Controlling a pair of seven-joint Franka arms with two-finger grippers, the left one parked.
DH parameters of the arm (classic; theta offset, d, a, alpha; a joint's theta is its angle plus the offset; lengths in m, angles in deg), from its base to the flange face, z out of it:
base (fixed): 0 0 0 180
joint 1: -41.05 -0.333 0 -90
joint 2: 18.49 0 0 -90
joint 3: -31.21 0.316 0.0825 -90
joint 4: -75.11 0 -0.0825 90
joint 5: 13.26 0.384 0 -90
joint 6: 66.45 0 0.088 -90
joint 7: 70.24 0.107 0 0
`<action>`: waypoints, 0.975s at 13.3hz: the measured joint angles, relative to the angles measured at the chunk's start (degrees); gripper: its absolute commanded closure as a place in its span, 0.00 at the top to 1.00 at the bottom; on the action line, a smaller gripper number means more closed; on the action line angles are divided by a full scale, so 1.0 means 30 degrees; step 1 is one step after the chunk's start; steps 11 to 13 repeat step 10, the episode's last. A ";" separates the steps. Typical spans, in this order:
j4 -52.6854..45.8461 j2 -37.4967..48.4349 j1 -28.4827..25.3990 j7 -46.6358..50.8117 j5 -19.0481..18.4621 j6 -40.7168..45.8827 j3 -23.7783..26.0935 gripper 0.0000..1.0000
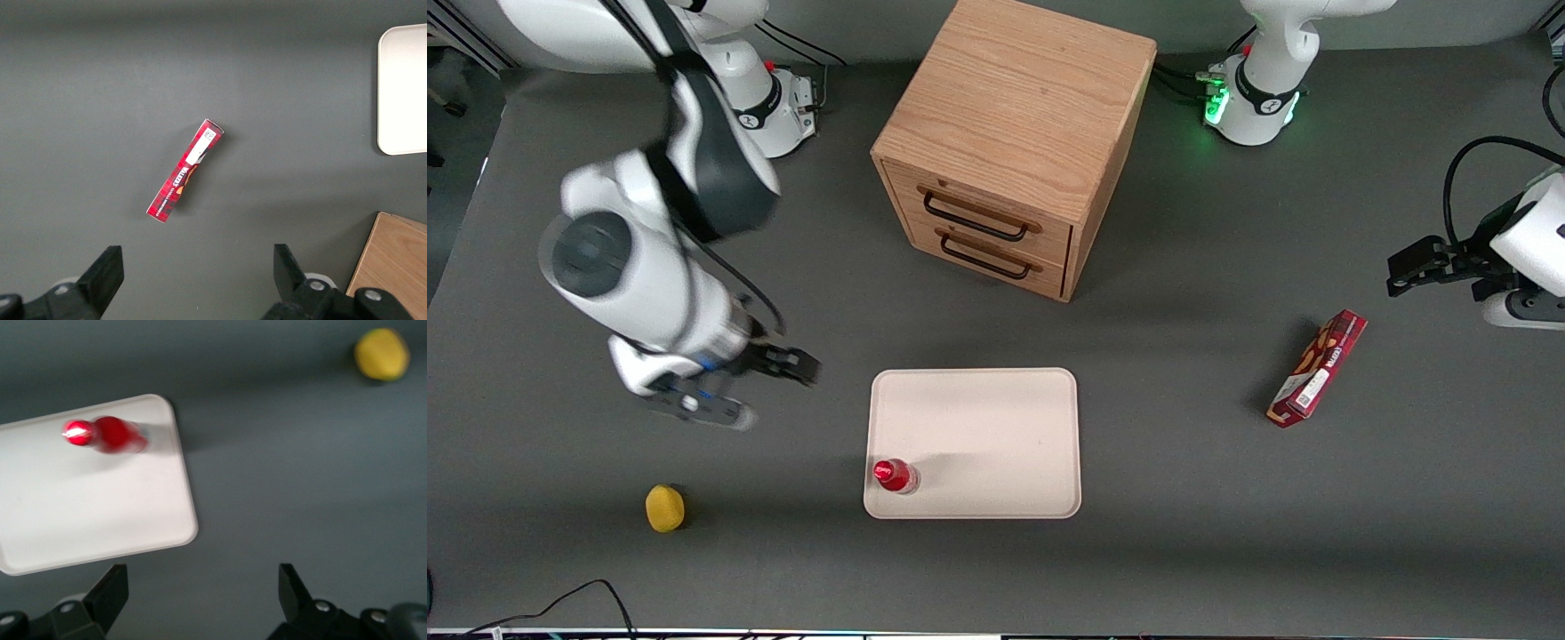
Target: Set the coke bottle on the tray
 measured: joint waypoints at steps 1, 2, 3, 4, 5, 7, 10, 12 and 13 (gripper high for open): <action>0.2107 0.1948 0.1003 -0.0954 0.0180 -0.0288 0.0158 1.00; 0.3982 0.3837 0.1956 -0.2094 0.0533 -0.0330 0.0218 1.00; 0.5306 0.5409 0.2788 -0.3134 0.0840 -0.0026 0.0248 1.00; 0.6118 0.6648 0.3435 -0.3824 0.0985 0.0494 0.0253 1.00; 0.6622 0.7709 0.3921 -0.4239 0.1065 0.0997 0.0255 1.00; 0.6764 0.8878 0.4156 -0.4467 0.1122 0.1965 0.0276 1.00; 0.5388 0.9084 0.4151 -0.4822 0.1129 0.4292 0.0402 1.00; 0.5388 0.9084 0.4151 -0.4822 0.1129 0.4292 0.0402 1.00; 0.5388 0.9084 0.4151 -0.4822 0.1129 0.4292 0.0402 1.00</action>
